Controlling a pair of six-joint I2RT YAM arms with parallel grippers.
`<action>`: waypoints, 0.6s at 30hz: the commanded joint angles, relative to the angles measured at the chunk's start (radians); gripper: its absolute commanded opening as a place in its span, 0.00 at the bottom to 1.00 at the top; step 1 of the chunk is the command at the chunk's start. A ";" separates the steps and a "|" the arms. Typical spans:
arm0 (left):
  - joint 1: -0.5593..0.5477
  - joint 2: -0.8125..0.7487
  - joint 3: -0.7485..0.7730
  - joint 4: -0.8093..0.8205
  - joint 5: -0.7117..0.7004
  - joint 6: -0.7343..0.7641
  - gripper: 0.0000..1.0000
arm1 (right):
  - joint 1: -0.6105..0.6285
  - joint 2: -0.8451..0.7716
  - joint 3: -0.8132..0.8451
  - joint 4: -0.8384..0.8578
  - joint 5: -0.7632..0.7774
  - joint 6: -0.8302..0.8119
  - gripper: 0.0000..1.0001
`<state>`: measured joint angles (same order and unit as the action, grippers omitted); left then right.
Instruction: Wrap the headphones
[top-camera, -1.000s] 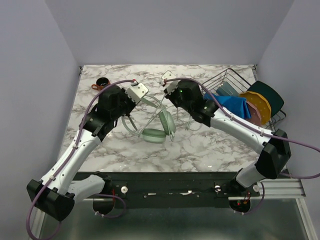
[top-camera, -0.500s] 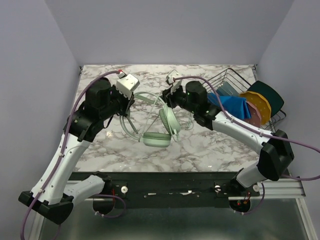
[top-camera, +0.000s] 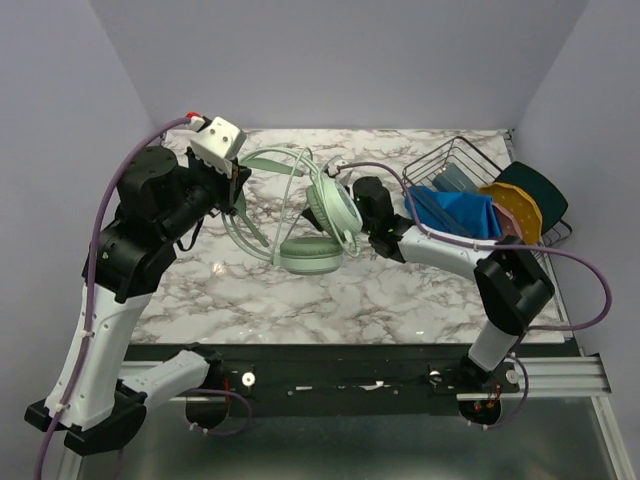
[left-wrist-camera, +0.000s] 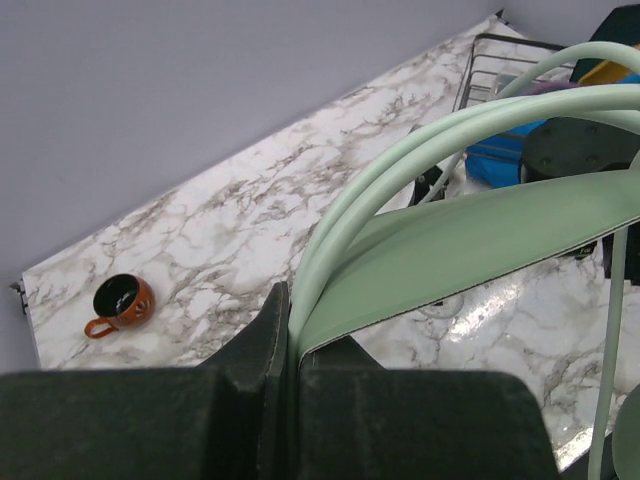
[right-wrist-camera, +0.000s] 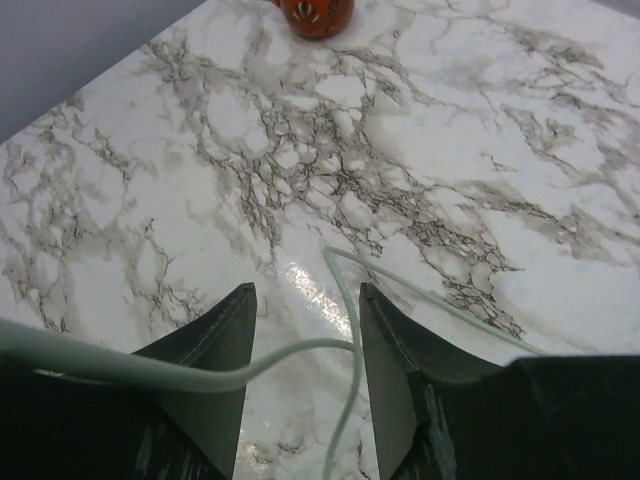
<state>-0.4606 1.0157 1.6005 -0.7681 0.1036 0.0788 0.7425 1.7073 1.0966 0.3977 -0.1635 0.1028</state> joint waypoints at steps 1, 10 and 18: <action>-0.004 0.000 0.098 0.013 -0.044 -0.117 0.00 | 0.003 0.070 -0.006 0.092 -0.021 0.058 0.54; -0.003 0.044 0.251 0.009 -0.056 -0.172 0.00 | 0.004 0.147 0.032 0.093 -0.024 0.077 0.52; -0.003 0.078 0.351 0.029 -0.096 -0.195 0.00 | 0.003 0.173 -0.004 0.122 -0.045 0.100 0.50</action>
<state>-0.4603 1.0920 1.8908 -0.8024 0.0395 -0.0368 0.7425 1.8534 1.1023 0.4576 -0.1837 0.1734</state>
